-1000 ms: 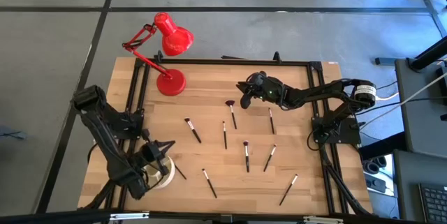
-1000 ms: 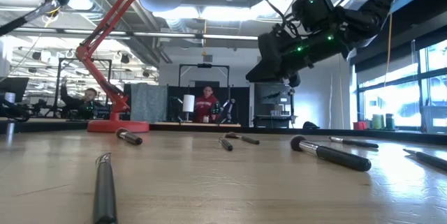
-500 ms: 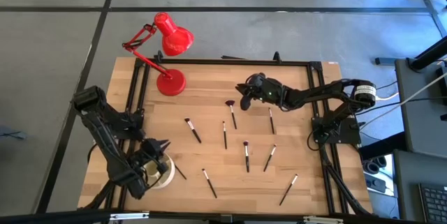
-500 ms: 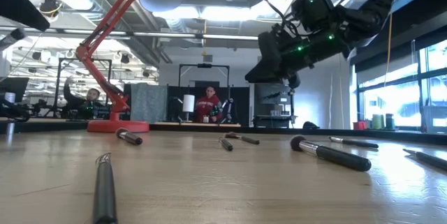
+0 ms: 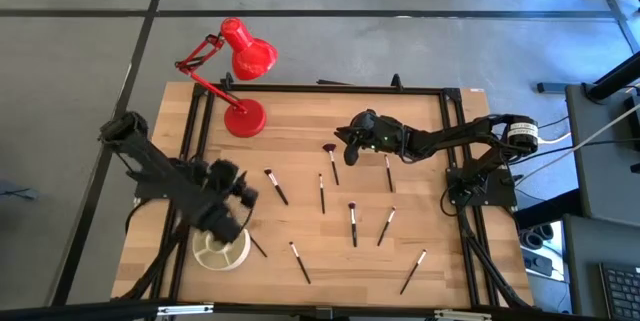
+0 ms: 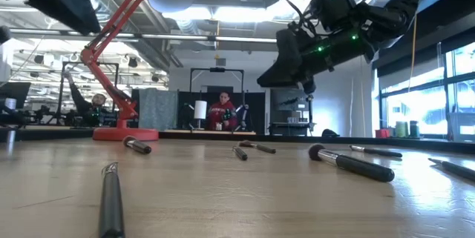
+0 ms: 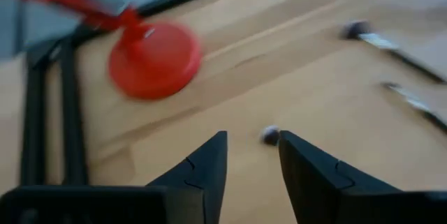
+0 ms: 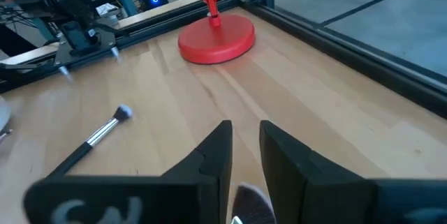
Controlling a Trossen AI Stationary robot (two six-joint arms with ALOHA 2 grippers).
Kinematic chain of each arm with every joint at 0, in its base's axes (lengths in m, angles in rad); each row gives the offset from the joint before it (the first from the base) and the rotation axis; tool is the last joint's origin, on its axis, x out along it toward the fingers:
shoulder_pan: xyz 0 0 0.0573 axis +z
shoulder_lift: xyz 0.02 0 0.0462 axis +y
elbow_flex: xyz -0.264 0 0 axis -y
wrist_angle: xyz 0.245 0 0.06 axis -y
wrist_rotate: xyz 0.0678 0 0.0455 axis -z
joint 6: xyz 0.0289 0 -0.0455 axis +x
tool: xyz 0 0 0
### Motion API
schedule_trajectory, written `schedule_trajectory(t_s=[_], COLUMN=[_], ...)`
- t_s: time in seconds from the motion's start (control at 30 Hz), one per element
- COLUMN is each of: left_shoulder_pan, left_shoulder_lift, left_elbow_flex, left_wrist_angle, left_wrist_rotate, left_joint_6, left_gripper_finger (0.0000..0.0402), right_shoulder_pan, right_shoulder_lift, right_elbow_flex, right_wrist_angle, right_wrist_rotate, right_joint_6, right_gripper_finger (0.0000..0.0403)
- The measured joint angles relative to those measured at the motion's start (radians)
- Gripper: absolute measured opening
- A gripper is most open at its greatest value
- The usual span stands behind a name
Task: Put items in baskets/containers
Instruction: Put the black powder brush into the white organizer bin
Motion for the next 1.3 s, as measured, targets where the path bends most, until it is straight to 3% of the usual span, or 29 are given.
schedule_trajectory(t_s=[0.2, 0.4, 0.6, 0.87, 1.07, 1.3], left_shoulder_pan=[0.232, 0.388, 0.473, 0.501, 0.535, 0.532], left_shoulder_lift=[0.023, 0.045, 0.102, 0.256, 0.368, 0.439], left_elbow_flex=[0.000, 0.000, 0.000, 0.000, 0.000, 0.000], left_wrist_angle=[0.107, 0.249, 0.355, 0.365, 0.364, 0.427], left_wrist_rotate=[0.186, 0.193, 0.188, 0.250, 0.359, 0.378], left_joint_6=[0.178, 0.348, 0.475, 0.350, 0.228, 0.163], left_gripper_finger=[0.0140, 0.0141, 0.0141, 0.0141, 0.0141, 0.0141], right_shoulder_pan=[0.000, 0.000, -0.006, -0.038, -0.062, -0.062], right_shoulder_lift=[0.000, 0.000, 0.000, 0.000, 0.000, 0.000], right_elbow_flex=[0.000, 0.000, 0.000, 0.000, 0.000, 0.000], right_wrist_angle=[-0.040, -0.053, -0.097, -0.135, -0.153, -0.153], right_wrist_rotate=[0.002, 0.002, 0.009, 0.010, -0.002, -0.027], right_joint_6=[0.004, 0.016, 0.027, 0.053, 0.084, 0.087], right_gripper_finger=[0.0074, 0.0074, 0.0074, 0.0074, 0.0074, 0.0074])
